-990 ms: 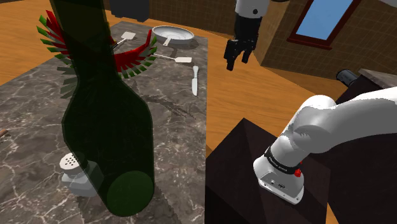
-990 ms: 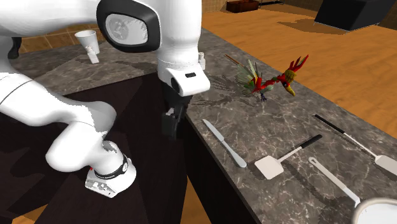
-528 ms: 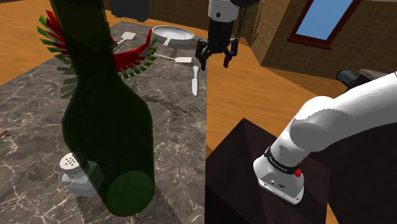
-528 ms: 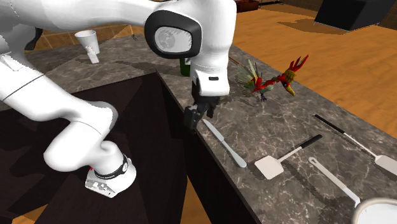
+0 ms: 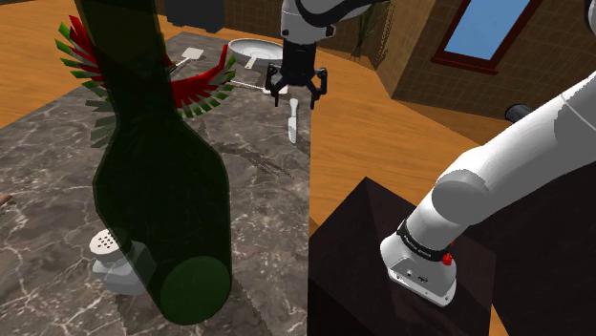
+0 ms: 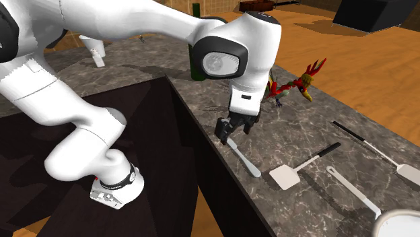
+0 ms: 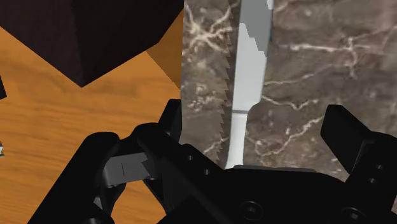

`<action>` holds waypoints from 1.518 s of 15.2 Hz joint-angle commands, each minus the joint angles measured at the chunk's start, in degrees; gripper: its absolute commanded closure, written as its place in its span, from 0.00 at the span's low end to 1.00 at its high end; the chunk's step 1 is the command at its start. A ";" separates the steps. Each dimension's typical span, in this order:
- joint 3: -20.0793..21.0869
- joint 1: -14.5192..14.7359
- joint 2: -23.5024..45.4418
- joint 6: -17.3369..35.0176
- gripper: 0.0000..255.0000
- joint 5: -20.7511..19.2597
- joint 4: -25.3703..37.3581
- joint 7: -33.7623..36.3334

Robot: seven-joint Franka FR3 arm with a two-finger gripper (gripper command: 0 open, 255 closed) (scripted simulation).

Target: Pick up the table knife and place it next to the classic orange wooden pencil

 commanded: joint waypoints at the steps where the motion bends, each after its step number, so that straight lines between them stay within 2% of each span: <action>1: 0.19 -0.10 0.70 1.75 0.00 -0.09 -1.02 0.61; 5: 0.33 -0.10 1.21 4.57 0.00 -0.16 -3.34 0.70; 13: 0.33 -0.09 1.21 4.56 0.00 -0.16 -3.34 0.70; 14: 0.33 -0.09 1.21 4.56 1.00 -0.16 -3.34 0.70; 23: 0.33 -0.10 1.21 4.57 1.00 -0.16 -3.34 0.70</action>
